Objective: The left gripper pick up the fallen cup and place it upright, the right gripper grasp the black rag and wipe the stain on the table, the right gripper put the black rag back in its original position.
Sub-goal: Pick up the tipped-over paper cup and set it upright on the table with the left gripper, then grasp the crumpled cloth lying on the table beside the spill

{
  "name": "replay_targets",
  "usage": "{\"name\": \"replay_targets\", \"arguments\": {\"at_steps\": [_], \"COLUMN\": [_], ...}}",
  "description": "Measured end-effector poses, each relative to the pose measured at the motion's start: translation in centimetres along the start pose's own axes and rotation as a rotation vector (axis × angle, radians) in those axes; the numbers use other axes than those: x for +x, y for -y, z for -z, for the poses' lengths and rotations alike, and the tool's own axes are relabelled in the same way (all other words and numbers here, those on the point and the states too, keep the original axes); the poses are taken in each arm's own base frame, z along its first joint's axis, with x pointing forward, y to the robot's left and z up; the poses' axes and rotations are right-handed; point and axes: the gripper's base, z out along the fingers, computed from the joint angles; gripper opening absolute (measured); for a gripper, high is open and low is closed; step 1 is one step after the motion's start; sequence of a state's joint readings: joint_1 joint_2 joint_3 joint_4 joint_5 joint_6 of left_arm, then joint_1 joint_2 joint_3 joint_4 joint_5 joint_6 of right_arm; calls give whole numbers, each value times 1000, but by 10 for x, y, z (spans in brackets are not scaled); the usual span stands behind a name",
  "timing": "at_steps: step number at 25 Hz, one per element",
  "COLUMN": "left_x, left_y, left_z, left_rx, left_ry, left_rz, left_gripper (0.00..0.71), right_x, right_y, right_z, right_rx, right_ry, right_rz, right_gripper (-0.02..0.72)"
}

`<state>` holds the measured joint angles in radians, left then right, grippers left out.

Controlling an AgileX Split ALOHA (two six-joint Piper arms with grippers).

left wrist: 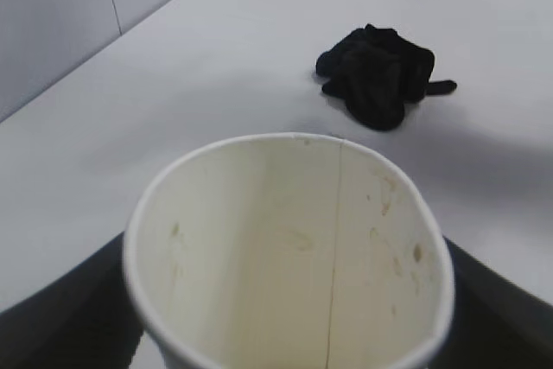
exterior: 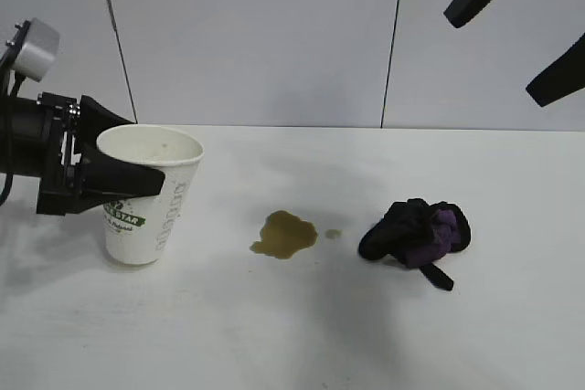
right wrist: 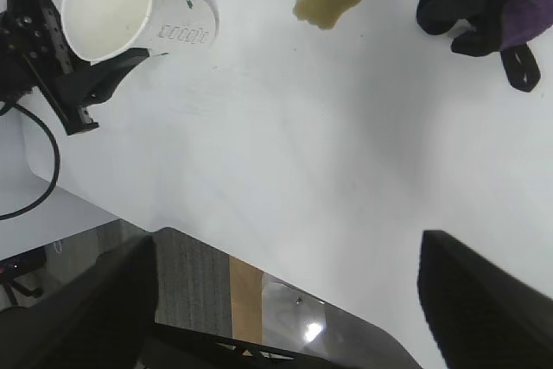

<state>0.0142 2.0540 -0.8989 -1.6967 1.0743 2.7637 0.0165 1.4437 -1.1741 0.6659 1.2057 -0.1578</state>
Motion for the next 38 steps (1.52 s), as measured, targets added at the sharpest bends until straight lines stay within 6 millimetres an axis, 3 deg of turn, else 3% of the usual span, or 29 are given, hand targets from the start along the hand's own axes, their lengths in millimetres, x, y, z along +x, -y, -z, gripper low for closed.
{"name": "replay_targets", "arguments": {"at_steps": [6, 10, 14, 27, 38], "left_x": [-4, -4, -4, 0, 0], "left_y": [2, 2, 2, 5, 5], "left_z": [0, 0, 0, 0, 11], "left_rx": [22, 26, 27, 55, 60], "left_ry": [53, 52, 52, 4, -232], "left_rz": [28, 156, 206, 177, 88], "left_gripper": [558, 650, 686, 693, 693], "right_x": [0, -1, -2, -2, -2], "right_y": [0, 0, 0, 0, 0], "right_z": [0, 0, 0, 0, 0], "right_rx": [1, 2, 3, 3, 5], "right_ry": [4, 16, 19, 19, 23], "right_rz": [0, 0, 0, 0, 1], "right_gripper": [566, 566, 566, 566, 566]}}
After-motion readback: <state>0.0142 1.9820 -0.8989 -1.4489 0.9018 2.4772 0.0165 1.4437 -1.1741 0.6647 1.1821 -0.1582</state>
